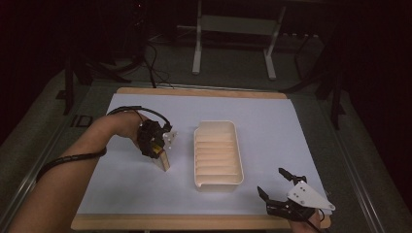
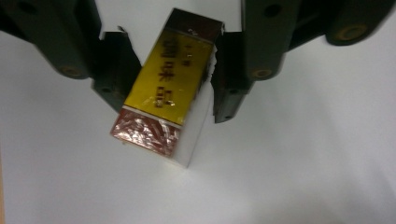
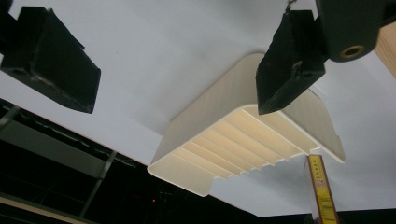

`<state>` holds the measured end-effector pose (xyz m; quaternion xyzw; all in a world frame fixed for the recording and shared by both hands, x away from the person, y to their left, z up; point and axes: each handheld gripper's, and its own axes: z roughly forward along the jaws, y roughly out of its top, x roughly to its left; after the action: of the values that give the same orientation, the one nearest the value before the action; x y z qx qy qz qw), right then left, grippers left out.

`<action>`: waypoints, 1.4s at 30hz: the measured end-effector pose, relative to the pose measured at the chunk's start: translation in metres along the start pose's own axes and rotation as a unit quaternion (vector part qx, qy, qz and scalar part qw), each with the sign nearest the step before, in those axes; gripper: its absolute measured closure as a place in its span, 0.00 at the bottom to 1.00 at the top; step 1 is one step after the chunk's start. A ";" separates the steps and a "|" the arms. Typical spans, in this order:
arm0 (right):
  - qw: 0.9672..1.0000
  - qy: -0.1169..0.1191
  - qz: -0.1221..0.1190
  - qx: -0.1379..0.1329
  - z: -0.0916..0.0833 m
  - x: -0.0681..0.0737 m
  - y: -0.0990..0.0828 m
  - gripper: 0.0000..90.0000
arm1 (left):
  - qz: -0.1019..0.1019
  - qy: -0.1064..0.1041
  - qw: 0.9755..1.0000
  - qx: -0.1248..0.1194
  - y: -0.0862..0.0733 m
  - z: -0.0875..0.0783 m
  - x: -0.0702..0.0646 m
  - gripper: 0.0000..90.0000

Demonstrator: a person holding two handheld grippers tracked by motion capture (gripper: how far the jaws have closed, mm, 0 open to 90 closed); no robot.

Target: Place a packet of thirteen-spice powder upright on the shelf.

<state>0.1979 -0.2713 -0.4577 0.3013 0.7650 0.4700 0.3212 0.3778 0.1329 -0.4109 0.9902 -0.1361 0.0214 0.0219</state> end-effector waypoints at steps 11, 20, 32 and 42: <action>1.000 0.001 -0.002 0.000 0.000 0.000 0.000 0.16 | -0.024 -0.007 1.000 0.003 0.000 -0.001 0.008 0.73; 1.000 0.003 -0.002 0.000 0.000 0.000 0.000 0.16 | -0.080 -0.009 0.997 0.009 0.000 -0.008 0.012 0.74; 1.000 0.006 -0.004 0.001 0.000 0.000 0.001 0.16 | -0.231 -0.053 0.972 0.007 -0.001 -0.018 0.022 0.75; 1.000 0.006 -0.005 0.003 0.001 0.001 0.001 0.16 | -0.274 -0.078 0.958 -0.030 -0.005 -0.030 0.019 0.75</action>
<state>0.1979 -0.2701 -0.4575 0.2956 0.7696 0.4683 0.3177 0.3960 0.1341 -0.3798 0.9870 0.1385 -0.0673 0.0459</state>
